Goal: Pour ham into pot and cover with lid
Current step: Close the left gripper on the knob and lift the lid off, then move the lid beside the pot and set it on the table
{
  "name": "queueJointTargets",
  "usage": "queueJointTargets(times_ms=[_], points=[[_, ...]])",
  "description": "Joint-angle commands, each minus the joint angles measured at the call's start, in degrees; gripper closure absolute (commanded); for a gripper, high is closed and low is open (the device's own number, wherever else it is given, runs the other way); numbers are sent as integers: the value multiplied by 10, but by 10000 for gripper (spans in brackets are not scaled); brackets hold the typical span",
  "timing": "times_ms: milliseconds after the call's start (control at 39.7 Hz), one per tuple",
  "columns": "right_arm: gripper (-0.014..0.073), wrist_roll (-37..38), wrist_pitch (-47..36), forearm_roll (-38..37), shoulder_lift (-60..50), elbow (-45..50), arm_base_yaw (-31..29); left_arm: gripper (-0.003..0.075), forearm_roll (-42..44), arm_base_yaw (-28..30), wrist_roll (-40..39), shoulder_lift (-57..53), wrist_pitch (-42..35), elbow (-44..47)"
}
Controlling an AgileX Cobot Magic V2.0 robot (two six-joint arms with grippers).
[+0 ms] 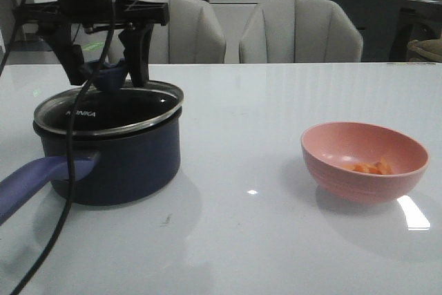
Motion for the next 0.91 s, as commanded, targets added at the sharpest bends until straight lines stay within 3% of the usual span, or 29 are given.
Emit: queueJointTargets(times_ms=[0, 328, 479, 630, 882], points=[[426, -2, -44, -7, -11, -2, -3, 389, 24, 1, -4, -67, -23, -16], [426, -2, -44, -7, -11, -2, -3, 389, 45, 88, 16, -129, 15, 3], [426, -2, -44, -7, -11, -2, -3, 389, 43, 153, 36, -164, -12, 69], [426, -2, -44, -7, -11, -2, -3, 389, -15, 205, 103, -180, -61, 159], [426, -2, -44, -7, -11, -2, -3, 389, -38, 272, 106, -180, -149, 267]])
